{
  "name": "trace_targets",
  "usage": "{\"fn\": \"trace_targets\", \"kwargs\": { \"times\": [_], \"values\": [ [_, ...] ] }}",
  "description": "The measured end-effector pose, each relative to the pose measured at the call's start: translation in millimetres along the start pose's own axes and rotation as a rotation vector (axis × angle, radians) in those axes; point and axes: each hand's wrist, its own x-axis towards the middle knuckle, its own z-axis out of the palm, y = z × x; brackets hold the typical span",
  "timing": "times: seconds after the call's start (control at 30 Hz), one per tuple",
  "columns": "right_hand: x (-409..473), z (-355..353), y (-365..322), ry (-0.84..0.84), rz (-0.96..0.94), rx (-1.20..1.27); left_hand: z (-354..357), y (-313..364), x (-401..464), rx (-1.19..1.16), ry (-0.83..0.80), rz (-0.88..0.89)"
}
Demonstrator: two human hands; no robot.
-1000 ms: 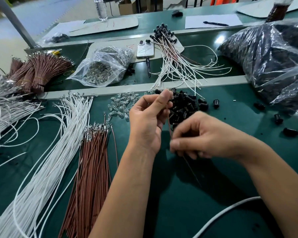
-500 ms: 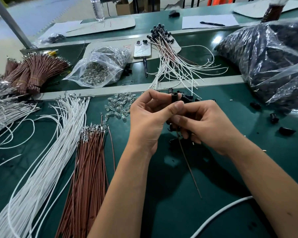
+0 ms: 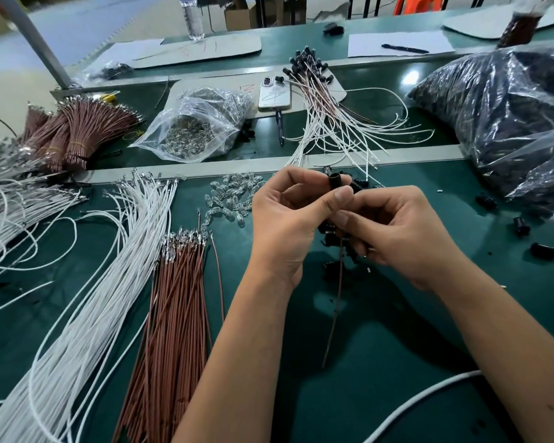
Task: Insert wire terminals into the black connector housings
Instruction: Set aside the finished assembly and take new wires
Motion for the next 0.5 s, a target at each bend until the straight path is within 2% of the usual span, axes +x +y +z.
{"fn": "trace_targets", "kwargs": {
  "times": [0.1,0.17,0.27,0.33,0.4,0.5],
  "values": [
    [1,10,-4,0.018,-0.008,0.054,0,8,1,-0.017,0.090,-0.017],
    [8,22,-9,0.045,0.011,0.047,-7,19,3,-0.021,0.222,-0.028],
    [37,53,-14,0.025,0.052,-0.176,-32,36,5,0.072,0.475,-0.012],
    [63,87,-18,-0.048,0.108,-0.296,-59,50,3,0.289,0.590,0.030],
    [89,126,-23,-0.126,0.194,-0.344,-87,64,-3,0.625,0.637,0.044],
    [124,181,-30,-0.198,0.232,-0.508,-126,83,-15,0.920,0.713,-0.028]
  ]
}}
